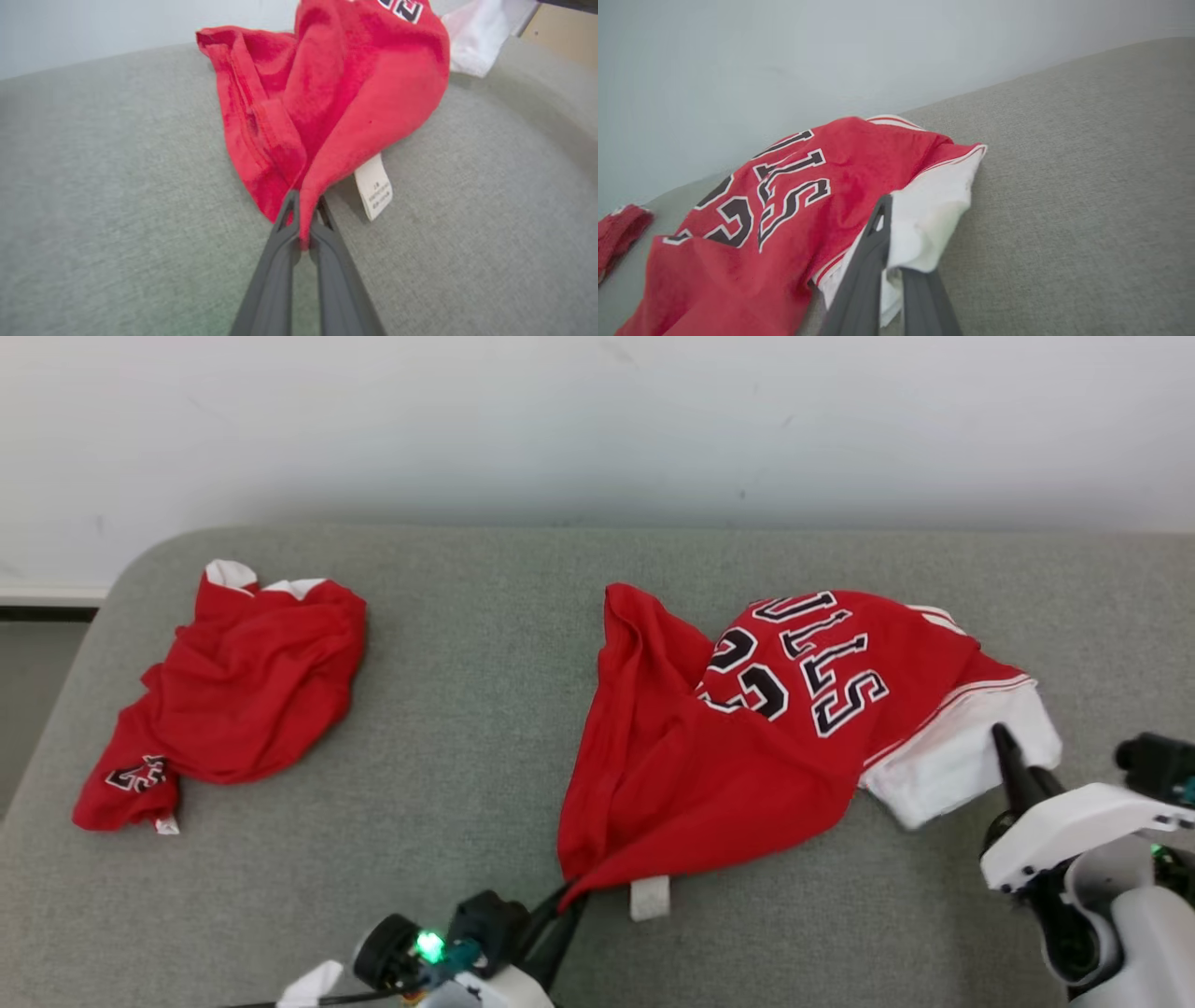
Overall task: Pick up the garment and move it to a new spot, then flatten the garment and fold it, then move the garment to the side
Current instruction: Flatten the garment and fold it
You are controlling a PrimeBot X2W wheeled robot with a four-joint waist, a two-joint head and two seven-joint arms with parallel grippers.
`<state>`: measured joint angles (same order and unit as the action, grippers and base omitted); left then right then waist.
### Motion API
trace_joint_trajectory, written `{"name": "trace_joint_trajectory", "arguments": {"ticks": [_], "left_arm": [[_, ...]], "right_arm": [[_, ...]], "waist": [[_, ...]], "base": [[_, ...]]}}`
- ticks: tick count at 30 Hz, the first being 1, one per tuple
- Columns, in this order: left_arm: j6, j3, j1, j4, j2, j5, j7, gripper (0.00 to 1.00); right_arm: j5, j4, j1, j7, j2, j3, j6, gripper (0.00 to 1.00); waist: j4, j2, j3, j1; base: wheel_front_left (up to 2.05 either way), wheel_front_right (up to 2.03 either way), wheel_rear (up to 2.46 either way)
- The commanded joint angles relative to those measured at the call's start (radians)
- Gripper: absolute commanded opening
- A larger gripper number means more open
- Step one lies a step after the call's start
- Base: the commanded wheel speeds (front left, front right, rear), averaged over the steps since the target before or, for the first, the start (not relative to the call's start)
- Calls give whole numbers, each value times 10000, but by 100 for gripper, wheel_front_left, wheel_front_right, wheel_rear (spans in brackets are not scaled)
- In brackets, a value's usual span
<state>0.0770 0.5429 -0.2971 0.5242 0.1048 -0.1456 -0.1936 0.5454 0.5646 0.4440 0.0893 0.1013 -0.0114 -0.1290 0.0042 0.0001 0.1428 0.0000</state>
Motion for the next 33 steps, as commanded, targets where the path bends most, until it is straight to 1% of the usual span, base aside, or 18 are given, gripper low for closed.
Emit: {"name": "trace_joint_trajectory", "arguments": {"ticks": [1,5,8,10,12,19,22,25,29,31,33], "left_arm": [[-37,-104,133,-260,96,-146,45,0],[67,-519,450,-1832,451,-749,475,0],[100,-864,699,-3401,769,-1246,1124,0],[105,-1107,899,-4543,1009,-1647,1641,0],[75,-1374,1065,-5672,1260,-1970,2201,0],[12,-1995,1513,-9551,2056,-3190,4210,0],[-52,-2241,1420,-11056,2350,-3716,5030,0],[-164,-2618,1079,-12344,2623,-4307,5803,0],[-475,-3273,459,-13513,2824,-5309,6704,0],[-570,-3710,-9,-13680,3102,-5488,7057,0],[-613,-3985,-373,-13515,3163,-5783,7249,0]], "right_arm": [[286,-299,-182,42,159,84,-29,0],[1671,-2142,-644,591,631,374,-29,0],[2409,-3724,-978,1129,1072,833,-31,0],[2777,-4835,-1182,1503,1228,1333,-31,0],[3028,-5885,-1341,1897,1252,1922,-29,0],[3534,-9395,-1454,3850,694,3658,-29,0],[3692,-10777,-1066,4630,322,4288,-29,0],[3886,-11868,-509,5431,0,4908,-29,0],[4118,-12724,545,6575,-316,5538,-29,0],[3922,-12843,995,7107,-387,5760,-29,0],[3649,-12732,1387,7583,-448,5794,-29,0]], "waist": [[23,-1,-213,0],[76,-1,-643,0],[82,-1,-949,0],[58,-1,-1148,0],[16,-1,-1300,0],[-189,-1,-1594,0],[-267,-1,-1603,0],[-367,-1,-1579,0],[-499,-1,-1385,0],[-558,-1,-1153,0],[-593,-1,-820,0]], "base": [[0,0,0],[0,0,0],[0,0,0],[0,0,0],[0,0,0],[0,0,0],[0,0,0],[0,0,0],[0,0,0],[0,0,0],[0,0,0]]}}
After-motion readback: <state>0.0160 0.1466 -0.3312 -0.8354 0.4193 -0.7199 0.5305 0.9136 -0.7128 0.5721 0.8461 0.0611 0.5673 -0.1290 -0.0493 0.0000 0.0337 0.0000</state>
